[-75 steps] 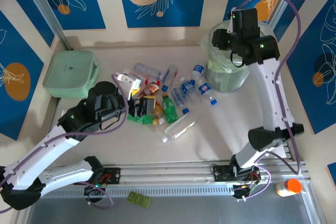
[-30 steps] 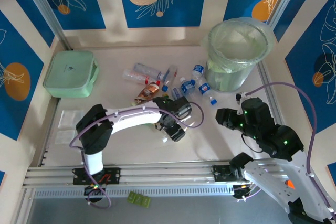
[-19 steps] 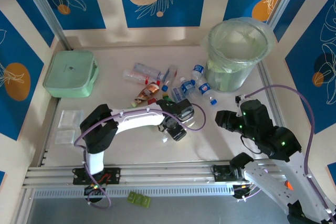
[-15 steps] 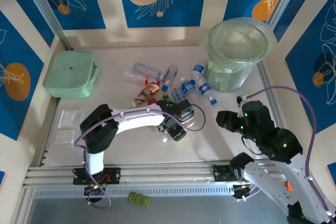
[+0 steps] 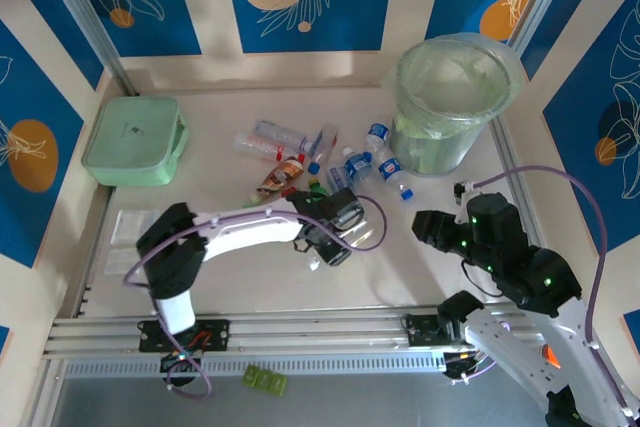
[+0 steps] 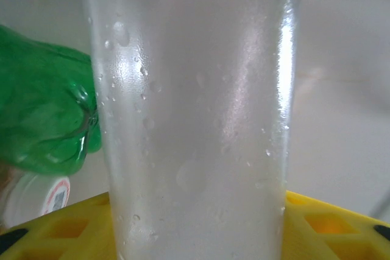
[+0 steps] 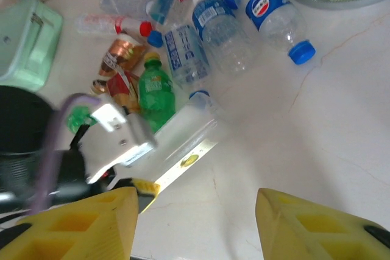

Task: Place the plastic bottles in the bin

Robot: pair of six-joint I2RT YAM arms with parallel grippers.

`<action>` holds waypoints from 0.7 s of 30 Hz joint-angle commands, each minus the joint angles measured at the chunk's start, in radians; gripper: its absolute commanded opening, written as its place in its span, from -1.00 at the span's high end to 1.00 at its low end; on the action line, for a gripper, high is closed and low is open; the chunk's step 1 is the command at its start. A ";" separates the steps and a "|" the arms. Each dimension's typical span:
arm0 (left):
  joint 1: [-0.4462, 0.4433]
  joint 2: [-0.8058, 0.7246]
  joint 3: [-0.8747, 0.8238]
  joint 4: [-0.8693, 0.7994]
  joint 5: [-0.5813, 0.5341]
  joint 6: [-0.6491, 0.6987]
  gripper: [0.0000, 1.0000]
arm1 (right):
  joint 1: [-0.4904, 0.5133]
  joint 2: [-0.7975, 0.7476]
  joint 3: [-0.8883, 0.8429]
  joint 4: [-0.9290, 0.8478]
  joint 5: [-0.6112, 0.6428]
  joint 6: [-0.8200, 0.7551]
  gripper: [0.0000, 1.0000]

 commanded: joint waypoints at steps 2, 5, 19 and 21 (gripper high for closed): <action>0.024 -0.219 -0.023 0.111 0.213 -0.033 -0.08 | -0.001 -0.093 0.030 0.075 0.029 0.024 -0.20; 0.064 -0.336 -0.090 0.262 0.369 -0.116 -0.09 | -0.002 -0.117 0.011 0.174 -0.089 -0.024 -0.41; 0.179 -0.483 -0.307 1.103 0.857 -0.669 -0.09 | -0.045 0.074 -0.028 0.690 -0.670 0.061 -0.99; 0.184 -0.485 -0.319 1.142 0.863 -0.696 -0.07 | -0.097 0.105 -0.033 0.737 -0.725 0.105 -0.99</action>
